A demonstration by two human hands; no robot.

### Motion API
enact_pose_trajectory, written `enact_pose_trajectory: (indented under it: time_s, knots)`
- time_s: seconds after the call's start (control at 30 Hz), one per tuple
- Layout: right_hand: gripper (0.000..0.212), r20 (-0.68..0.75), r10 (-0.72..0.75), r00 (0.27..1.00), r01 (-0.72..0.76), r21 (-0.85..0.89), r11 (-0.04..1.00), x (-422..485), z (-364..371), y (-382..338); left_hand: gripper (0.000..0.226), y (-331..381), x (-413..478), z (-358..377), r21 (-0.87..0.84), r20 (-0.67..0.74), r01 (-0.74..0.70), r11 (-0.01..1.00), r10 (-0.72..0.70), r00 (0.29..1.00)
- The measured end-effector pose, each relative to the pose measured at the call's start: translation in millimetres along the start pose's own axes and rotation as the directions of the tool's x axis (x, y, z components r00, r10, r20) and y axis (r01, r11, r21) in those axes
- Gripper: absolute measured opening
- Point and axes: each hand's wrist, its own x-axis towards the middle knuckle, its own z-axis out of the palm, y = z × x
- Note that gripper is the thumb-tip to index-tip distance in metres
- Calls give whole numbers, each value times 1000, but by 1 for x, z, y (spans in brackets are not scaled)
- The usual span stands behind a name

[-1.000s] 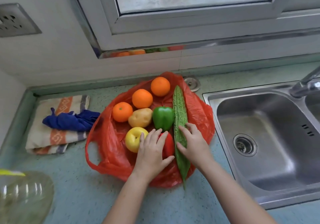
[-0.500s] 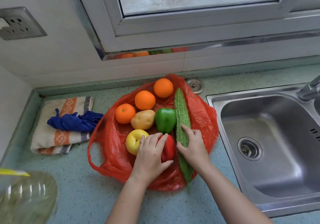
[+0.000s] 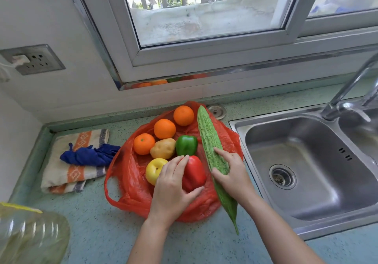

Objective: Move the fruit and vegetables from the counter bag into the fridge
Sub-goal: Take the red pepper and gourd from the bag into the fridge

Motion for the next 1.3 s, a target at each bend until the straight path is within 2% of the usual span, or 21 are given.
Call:
enact_pose_trajectory:
  time_s: [0.1,0.27,0.43,0.6,0.73,0.83,1.03,1.3]
  knots:
    - [53,-39,-35,999,35,4,999,-17,-19,-9,79,21,-1,-8,-132,-39,-10,991,5,999]
    - [53,-192,-24,981,25,5,1000,-50,-56,-12,79,52,0,-7,-305,-32,-33,952,25,999]
    - [54,-297,95,950,-95,14,995,-91,-92,-1,81,79,-4,8,-401,86,-64,914,106,991]
    - [53,-431,216,876,-199,84,976,-147,-116,12,73,121,-15,28,-539,219,-43,841,189,957]
    - [53,-530,272,803,-262,95,960,-193,-141,23,75,163,-30,47,-589,280,-113,801,333,900]
    - [53,-637,273,721,-274,101,957,-227,-166,31,68,202,-42,59,-642,311,-143,753,426,849]
    - [51,-789,276,548,-268,147,952,-315,-224,52,62,292,-82,87,-764,350,-95,638,534,770]
    - [55,-901,248,356,-332,127,935,-473,-322,95,68,452,-177,145,-837,379,-93,540,693,613]
